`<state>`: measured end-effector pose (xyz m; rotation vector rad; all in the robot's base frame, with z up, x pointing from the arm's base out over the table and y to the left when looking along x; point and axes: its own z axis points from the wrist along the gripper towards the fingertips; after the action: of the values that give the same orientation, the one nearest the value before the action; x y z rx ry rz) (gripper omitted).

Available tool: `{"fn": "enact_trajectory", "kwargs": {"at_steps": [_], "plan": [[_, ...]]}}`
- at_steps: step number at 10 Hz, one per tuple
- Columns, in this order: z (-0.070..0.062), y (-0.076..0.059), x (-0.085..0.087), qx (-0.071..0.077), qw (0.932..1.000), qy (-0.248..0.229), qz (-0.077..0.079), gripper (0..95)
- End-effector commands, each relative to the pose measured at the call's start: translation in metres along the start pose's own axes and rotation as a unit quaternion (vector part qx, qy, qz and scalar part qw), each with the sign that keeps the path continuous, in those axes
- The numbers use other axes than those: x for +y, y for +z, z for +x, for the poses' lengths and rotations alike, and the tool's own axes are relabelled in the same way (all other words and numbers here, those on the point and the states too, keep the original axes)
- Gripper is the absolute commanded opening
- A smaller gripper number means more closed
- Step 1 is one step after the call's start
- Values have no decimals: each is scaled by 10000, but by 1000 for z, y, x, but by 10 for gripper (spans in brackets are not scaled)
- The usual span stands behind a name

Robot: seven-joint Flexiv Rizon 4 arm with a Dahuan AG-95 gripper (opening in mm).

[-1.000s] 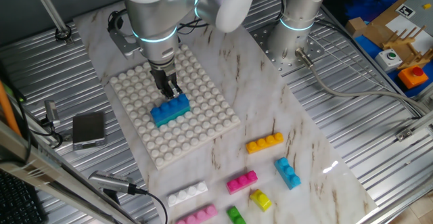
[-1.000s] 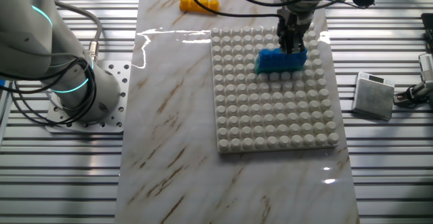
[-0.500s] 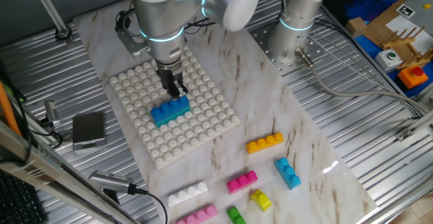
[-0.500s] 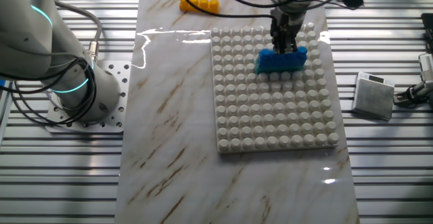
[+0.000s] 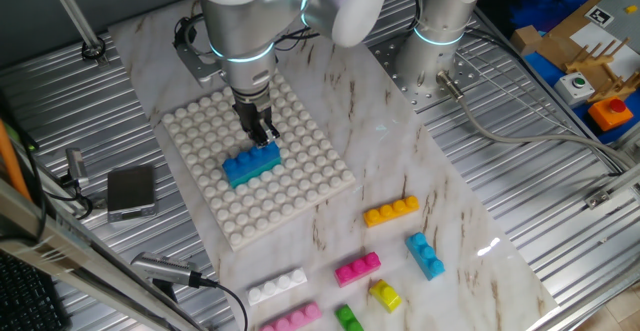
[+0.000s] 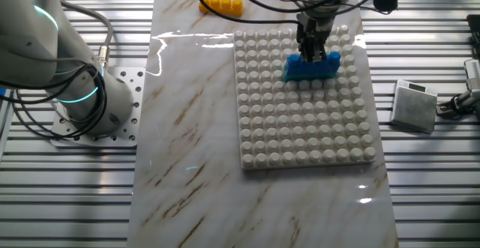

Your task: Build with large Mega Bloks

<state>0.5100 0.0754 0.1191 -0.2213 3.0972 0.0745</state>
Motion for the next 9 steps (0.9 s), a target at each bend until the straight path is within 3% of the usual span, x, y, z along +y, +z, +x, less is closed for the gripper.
{"fn": "enact_trajectory", "kwargs": {"at_steps": [1, 6, 9], "plan": [[0, 11, 0, -22, 10000, 5, 6, 0], [-1, 13, 1, -6, 10000, -9, 21, 0], [-3, -2, 6, 98, 9999, -4, 74, 0]]}}
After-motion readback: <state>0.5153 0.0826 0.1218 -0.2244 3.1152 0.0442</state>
